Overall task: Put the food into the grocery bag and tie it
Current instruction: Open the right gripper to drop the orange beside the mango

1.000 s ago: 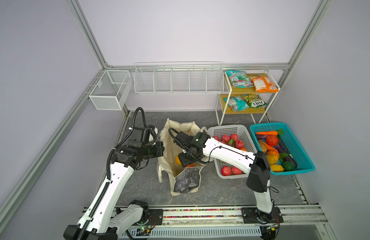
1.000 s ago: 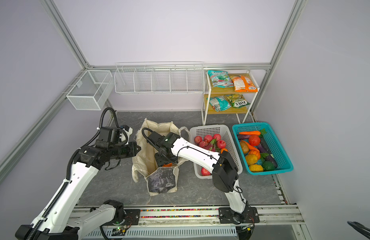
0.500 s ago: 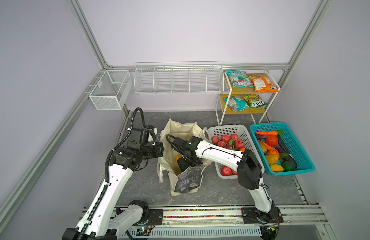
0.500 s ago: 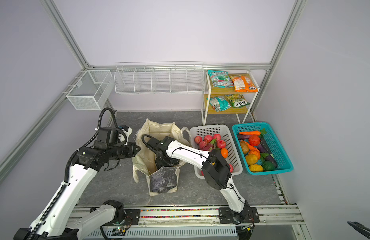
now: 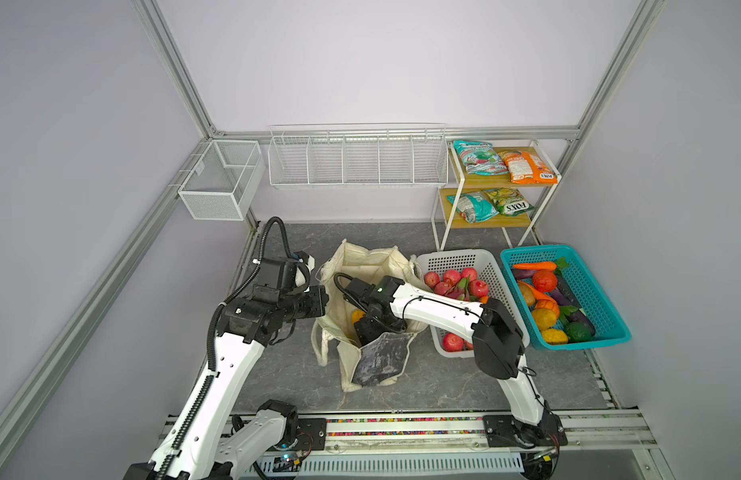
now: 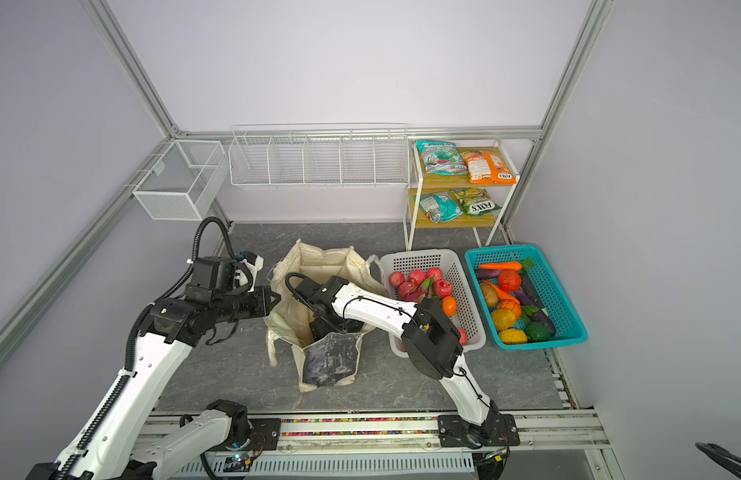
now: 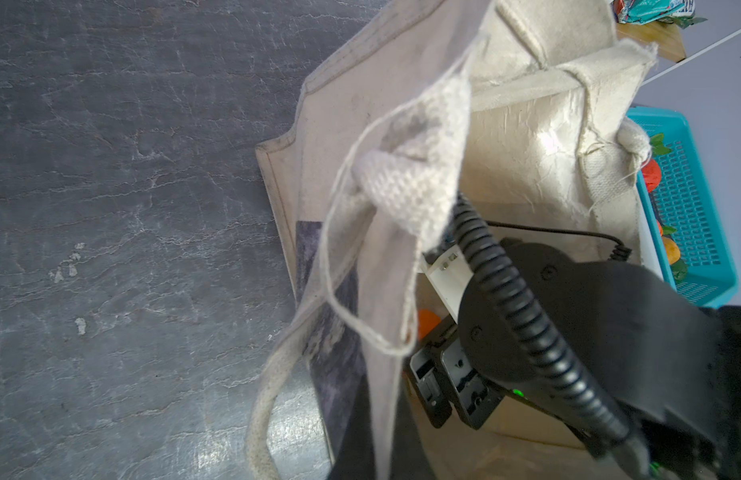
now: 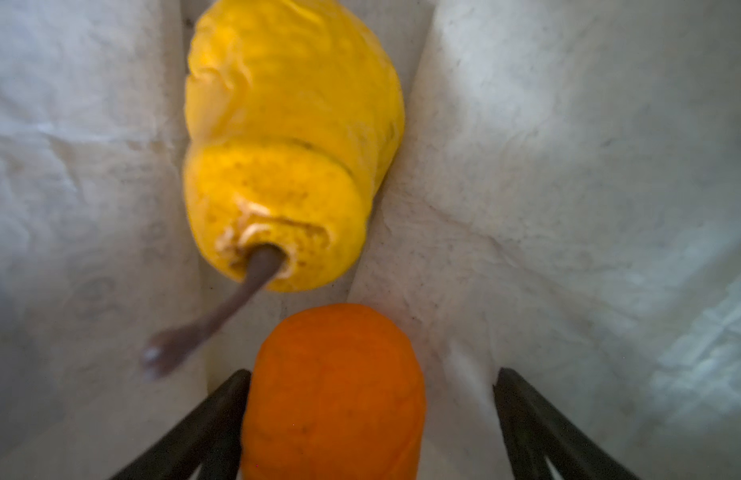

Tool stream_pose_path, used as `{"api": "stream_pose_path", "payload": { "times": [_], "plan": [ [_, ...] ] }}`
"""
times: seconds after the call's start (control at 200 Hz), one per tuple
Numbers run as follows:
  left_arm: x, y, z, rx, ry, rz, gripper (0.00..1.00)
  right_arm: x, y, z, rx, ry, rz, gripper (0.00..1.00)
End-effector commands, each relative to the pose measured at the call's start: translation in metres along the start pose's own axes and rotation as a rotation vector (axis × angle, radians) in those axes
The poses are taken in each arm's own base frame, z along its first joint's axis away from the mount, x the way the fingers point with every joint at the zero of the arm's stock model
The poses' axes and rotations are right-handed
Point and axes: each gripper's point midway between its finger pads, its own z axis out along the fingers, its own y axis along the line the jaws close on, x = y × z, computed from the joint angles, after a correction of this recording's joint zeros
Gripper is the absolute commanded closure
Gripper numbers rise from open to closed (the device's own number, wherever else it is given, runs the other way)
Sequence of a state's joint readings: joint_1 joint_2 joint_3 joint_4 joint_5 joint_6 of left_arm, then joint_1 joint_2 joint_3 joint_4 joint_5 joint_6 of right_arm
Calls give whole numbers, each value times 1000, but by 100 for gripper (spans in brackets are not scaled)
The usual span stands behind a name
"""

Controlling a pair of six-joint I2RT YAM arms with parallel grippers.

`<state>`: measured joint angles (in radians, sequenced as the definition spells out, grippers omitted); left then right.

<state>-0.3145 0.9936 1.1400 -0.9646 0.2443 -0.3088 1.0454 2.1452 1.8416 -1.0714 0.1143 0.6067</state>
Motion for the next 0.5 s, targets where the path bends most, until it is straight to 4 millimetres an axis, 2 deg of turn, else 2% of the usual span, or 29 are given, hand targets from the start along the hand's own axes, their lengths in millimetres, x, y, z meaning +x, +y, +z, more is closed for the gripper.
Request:
{"api": "stream_pose_path", "payload": {
  "times": [0.0,0.145,0.265,0.495],
  "plan": [
    [-1,-5,-5,25,-24,31,100,-1,-4,-10,27,-24,8,12],
    [4,-3,-2,29,-18,21,100,-4,-7,-25,40,-47,0,12],
    [6,-2,0,30,-17,3,100,-7,-11,-48,30,-96,3,12],
    [9,1,1,14,-11,-18,100,-15,-7,-119,-29,-254,11,12]
  ]
}}
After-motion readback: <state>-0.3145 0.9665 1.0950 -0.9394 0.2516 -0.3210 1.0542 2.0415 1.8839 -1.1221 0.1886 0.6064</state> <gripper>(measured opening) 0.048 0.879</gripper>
